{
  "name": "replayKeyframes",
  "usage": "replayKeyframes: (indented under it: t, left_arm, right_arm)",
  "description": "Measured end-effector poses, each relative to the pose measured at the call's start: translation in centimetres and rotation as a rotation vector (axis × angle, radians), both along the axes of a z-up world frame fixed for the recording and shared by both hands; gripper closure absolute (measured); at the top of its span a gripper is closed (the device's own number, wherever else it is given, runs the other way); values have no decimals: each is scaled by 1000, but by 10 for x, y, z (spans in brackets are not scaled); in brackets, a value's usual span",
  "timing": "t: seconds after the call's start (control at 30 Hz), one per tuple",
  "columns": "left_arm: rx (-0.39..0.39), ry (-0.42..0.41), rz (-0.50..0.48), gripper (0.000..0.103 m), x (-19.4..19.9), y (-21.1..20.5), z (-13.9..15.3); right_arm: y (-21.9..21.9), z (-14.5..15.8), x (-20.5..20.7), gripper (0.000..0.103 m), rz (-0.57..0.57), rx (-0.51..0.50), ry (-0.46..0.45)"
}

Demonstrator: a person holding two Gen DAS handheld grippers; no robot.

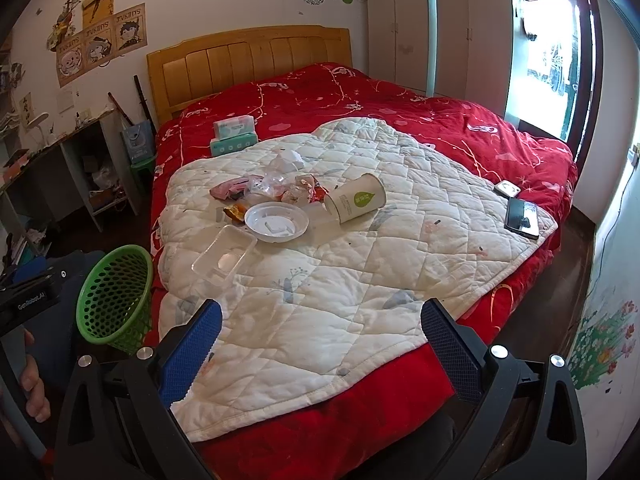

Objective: Collect trash

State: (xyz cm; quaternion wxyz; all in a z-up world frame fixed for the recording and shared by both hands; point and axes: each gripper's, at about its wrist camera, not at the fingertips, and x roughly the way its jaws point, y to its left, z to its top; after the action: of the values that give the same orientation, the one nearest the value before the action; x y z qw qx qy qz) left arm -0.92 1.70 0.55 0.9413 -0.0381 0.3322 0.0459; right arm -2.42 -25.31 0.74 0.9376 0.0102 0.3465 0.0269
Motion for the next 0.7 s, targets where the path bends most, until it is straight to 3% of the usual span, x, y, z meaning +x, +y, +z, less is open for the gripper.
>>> replayKeyframes:
  t: [0.7]
  left_arm:
    - [-35,-4,34,5,5,14,5]
  right_arm:
    - [16,12,12,7,39,-5,-6]
